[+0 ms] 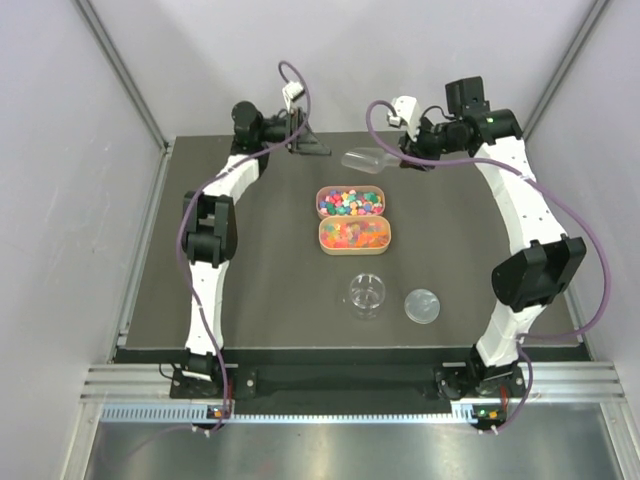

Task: Pack the candies
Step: Pick up the spatula from the center of the board.

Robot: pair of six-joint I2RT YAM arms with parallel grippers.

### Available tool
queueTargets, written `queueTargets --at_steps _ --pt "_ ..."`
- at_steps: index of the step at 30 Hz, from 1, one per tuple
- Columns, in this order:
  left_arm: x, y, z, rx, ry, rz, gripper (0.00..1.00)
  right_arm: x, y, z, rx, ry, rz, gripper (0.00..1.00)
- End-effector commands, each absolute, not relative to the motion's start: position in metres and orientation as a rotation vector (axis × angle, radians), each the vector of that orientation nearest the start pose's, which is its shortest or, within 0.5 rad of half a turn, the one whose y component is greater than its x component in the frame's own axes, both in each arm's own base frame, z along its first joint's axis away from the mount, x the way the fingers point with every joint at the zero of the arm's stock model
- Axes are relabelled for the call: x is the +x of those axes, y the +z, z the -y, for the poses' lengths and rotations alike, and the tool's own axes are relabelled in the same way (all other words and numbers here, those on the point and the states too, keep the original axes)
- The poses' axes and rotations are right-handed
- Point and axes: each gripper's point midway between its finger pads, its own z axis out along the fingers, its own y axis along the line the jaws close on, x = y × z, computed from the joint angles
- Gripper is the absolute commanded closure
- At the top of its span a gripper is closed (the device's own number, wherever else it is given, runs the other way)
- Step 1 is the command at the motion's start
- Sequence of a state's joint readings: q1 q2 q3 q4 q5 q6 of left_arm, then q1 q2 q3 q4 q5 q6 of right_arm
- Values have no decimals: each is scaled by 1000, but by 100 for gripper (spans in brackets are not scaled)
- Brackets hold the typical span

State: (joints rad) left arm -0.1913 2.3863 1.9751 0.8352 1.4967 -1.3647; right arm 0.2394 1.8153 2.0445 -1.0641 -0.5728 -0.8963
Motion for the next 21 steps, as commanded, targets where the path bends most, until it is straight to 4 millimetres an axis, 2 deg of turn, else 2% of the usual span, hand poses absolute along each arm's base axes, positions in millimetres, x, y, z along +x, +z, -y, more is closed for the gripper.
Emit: queueTargets --at_steps 1,2,3,4,5,6,7,8,9,10,11,12,13,15,16,17,18,21 --pt "492 342 257 863 -1724 -1583 57 420 330 -181 -1335 337 -1652 100" --pt "486 396 258 915 -1609 -1439 54 419 333 -182 -1321 355 -1655 100" --pt "486 426 258 896 -1533 -1349 52 419 337 -182 -1311 356 -1654 100" --pt "496 456 257 838 -1406 -1229 46 419 344 -183 -1302 352 -1643 100" --pt "497 480 252 756 -1347 -1229 39 419 348 -183 -1293 353 -1641 100" --pt "506 490 248 699 -1260 -1219 36 418 350 -183 -1291 348 -1637 100" --pt "530 499 236 640 -1045 -1166 36 419 352 -183 -1287 345 -1632 100" --pt "535 483 233 630 -949 -1208 37 419 353 -183 -1291 343 -1624 100" --pt "552 460 230 615 -816 -1271 42 418 352 -183 -1299 341 -1624 100" --pt "587 438 214 552 -450 -1325 45 415 352 -183 -1314 332 -1626 100" --pt "593 401 209 558 -354 -1455 49 415 350 -182 -1339 315 -1622 100" --pt "597 379 206 564 -303 -1518 56 413 348 -183 -1357 309 -1622 100" --pt "596 360 205 564 -311 -1587 61 412 346 -183 -1372 300 -1632 100" --pt "579 312 214 581 -441 -1772 84 408 346 -183 -1397 292 -1621 100" --pt "569 300 220 563 -537 -1833 98 406 343 -184 -1410 296 -1625 100" --pt "555 291 236 607 -663 -1856 100 404 343 -184 -1417 300 -1619 100" --pt "547 284 242 565 -748 -1903 100 401 341 -186 -1430 311 -1621 100" --pt "535 261 261 568 -847 -1969 100 397 338 -192 -1470 319 -1595 100"
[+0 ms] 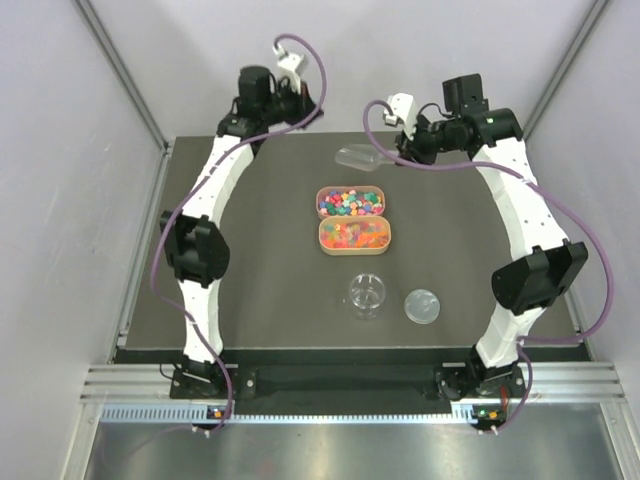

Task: Pack the candies
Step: Pick up the spatula from the center of the board.

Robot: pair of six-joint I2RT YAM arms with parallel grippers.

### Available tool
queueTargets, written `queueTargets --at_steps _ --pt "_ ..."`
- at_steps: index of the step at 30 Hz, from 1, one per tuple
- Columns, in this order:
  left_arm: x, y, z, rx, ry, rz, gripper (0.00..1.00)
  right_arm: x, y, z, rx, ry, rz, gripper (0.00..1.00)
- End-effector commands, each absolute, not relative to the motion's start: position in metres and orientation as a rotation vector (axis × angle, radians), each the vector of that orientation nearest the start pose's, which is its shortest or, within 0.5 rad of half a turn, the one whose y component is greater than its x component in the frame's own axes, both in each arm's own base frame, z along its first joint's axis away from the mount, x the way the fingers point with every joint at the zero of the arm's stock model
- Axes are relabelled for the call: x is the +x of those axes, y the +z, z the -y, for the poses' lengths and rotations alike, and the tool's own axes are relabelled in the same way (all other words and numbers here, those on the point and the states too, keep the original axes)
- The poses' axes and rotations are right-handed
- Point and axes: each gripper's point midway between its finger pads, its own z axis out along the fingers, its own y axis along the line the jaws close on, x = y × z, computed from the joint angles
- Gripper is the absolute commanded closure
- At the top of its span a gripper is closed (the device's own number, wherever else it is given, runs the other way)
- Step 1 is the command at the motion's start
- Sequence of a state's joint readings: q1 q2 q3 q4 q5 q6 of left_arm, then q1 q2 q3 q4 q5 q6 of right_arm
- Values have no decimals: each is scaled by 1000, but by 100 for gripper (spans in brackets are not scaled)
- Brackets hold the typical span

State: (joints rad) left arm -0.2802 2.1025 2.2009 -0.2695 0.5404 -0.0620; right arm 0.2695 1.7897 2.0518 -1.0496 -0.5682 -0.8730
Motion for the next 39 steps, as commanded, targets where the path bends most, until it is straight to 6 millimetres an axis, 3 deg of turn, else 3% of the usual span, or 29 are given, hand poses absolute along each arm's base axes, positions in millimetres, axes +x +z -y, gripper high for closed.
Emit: queueTargets --at_steps 1,9,17,25,33,39 --pt "532 252 269 586 -856 -1983 100 396 340 -195 -1470 323 -1584 100" --pt "512 238 297 654 -894 -2006 100 405 338 -200 -1470 292 -1578 100" --pt "497 229 309 676 -909 -2032 100 410 327 -203 -1493 278 -1592 100" --pt "488 209 331 719 -938 -2059 100 409 342 -227 -1508 304 -1496 100" --pt "488 197 343 742 -937 -2065 100 396 376 -246 -1457 377 -1402 100" --pt "489 197 345 746 -930 -2058 100 394 372 -251 -1431 434 -1427 100"
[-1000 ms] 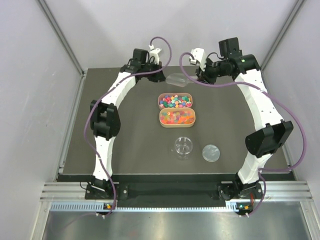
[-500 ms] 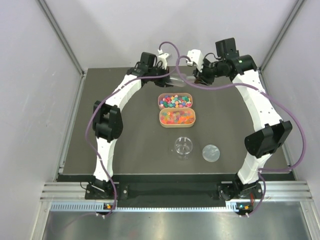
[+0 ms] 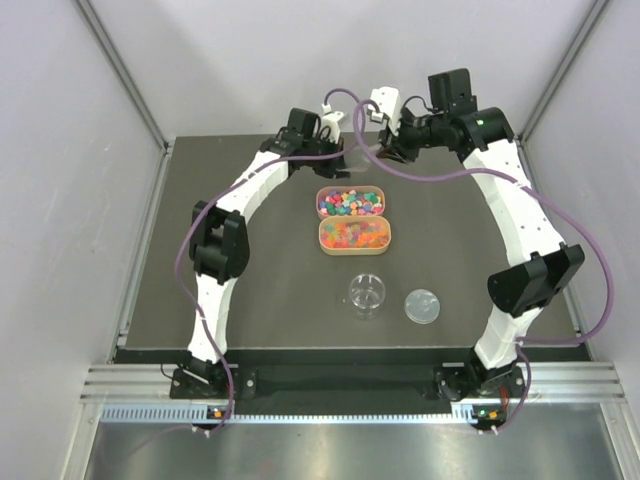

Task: Pack the candies
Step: Pick up the spatula from the center of the board, then scoop the fake candies from the storage box.

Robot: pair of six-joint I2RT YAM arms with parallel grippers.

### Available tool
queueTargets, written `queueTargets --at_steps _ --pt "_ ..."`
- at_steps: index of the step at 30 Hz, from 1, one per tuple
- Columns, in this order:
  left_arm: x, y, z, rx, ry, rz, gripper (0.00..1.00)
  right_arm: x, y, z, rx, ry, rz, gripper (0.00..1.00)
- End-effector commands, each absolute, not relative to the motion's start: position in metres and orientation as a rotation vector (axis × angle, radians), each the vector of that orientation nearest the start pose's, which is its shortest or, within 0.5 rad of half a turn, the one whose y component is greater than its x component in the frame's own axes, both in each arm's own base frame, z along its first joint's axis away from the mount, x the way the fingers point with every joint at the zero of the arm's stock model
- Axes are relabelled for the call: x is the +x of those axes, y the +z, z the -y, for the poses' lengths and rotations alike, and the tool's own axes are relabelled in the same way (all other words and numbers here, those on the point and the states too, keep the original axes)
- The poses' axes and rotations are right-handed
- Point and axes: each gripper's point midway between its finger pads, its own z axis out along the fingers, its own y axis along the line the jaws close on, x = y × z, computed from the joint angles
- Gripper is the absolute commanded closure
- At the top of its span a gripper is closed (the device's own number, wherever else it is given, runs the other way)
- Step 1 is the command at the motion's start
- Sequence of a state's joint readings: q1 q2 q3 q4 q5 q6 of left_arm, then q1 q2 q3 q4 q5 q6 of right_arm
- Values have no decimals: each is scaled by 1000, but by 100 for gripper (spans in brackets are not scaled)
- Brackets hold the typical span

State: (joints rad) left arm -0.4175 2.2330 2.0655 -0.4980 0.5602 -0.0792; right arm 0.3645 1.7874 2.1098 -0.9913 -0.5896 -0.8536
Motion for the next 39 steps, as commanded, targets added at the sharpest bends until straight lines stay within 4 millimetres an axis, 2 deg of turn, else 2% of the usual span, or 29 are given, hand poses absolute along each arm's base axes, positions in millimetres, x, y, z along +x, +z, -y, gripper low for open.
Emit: queueTargets --at_steps 1,6,9,11,12,13,14,15,17,20,23,24,26,32,39 --pt "490 198 344 745 -924 -2055 100 394 368 -251 -1432 439 -1435 100" --pt "492 202 341 747 -893 -2051 100 395 356 -249 -1435 440 -1471 100" --pt "498 208 326 738 -785 -2050 100 393 341 -233 -1481 389 -1515 100" --pt "508 214 309 725 -690 -2039 87 392 326 -219 -1490 385 -1566 100" --pt "517 224 288 673 -634 -2035 78 394 327 -206 -1483 359 -1574 100" --pt "525 231 276 644 -609 -2007 63 394 323 -199 -1485 350 -1588 100" --pt "532 236 265 617 -583 -1987 58 392 319 -192 -1492 346 -1610 100" --pt "538 237 240 573 -532 -1986 55 396 316 -182 -1493 324 -1625 100" --pt "548 234 214 555 -463 -1973 52 399 310 -173 -1505 306 -1643 100" --pt "553 214 195 534 -403 -2029 51 406 289 -170 -1564 294 -1658 100" --pt "549 188 191 493 -434 -2102 55 414 282 -172 -1602 286 -1643 100" --pt "548 182 191 475 -452 -2120 56 421 270 -173 -1619 299 -1662 100" --pt "541 167 197 452 -518 -2164 57 428 262 -175 -1654 313 -1670 100" --pt "520 127 207 393 -660 -2290 58 432 236 -179 -1735 331 -1697 100" --pt "515 105 210 399 -696 -2335 59 441 221 -180 -1762 297 -1721 100"
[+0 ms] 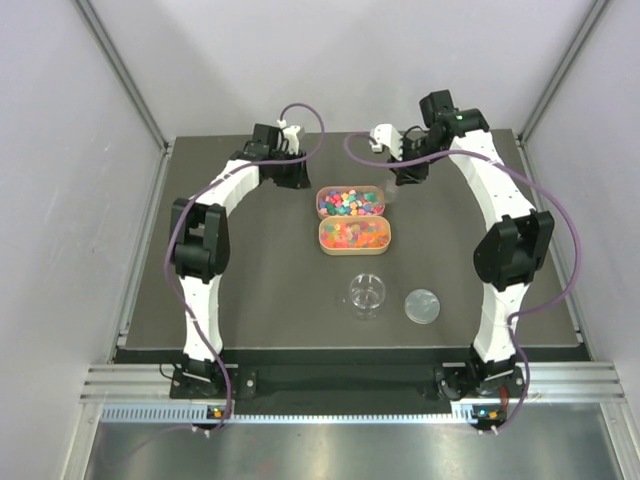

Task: Pack the candies
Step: Scoop the fake candies from the storage box.

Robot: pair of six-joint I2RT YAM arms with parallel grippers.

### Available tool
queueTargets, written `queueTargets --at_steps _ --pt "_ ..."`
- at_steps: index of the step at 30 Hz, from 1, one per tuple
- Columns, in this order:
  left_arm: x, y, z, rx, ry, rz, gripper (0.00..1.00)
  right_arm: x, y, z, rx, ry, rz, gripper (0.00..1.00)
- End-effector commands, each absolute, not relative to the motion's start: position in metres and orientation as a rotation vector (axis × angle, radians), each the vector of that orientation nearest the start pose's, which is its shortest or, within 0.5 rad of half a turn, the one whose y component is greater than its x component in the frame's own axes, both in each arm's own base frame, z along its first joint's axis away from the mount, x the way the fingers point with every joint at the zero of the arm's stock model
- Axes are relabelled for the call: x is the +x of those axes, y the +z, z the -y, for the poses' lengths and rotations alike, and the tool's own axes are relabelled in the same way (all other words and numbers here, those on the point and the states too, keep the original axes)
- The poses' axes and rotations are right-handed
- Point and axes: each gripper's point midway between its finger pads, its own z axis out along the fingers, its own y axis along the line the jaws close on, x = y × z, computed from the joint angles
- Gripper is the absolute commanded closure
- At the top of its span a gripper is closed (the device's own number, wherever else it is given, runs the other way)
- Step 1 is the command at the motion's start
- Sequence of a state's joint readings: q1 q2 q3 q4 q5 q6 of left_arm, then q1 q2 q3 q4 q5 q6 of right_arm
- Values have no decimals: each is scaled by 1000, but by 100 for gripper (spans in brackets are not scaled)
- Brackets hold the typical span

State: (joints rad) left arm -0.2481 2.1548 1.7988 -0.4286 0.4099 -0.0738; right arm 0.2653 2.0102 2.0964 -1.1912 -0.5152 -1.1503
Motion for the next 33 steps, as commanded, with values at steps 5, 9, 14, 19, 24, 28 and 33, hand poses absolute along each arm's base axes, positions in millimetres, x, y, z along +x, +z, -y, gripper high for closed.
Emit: queueTargets --at_steps 5,9,14,19,24,28,33 --pt "514 94 214 403 -729 -2367 59 445 210 -183 -1807 257 -1732 100" --pt "510 86 216 411 -758 -2390 59 448 198 -184 -1836 237 -1750 100" --pt "503 76 218 430 -786 -2425 60 458 188 -189 -1852 221 -1758 100" --pt "502 67 219 448 -798 -2450 62 467 178 -192 -1872 207 -1753 100" --pt "506 66 222 463 -815 -2455 62 470 165 -189 -1901 203 -1763 100" --pt "506 62 225 463 -841 -2465 63 467 155 -191 -1915 241 -1773 100" --pt "504 59 226 478 -854 -2475 63 460 142 -191 -1936 281 -1789 100"
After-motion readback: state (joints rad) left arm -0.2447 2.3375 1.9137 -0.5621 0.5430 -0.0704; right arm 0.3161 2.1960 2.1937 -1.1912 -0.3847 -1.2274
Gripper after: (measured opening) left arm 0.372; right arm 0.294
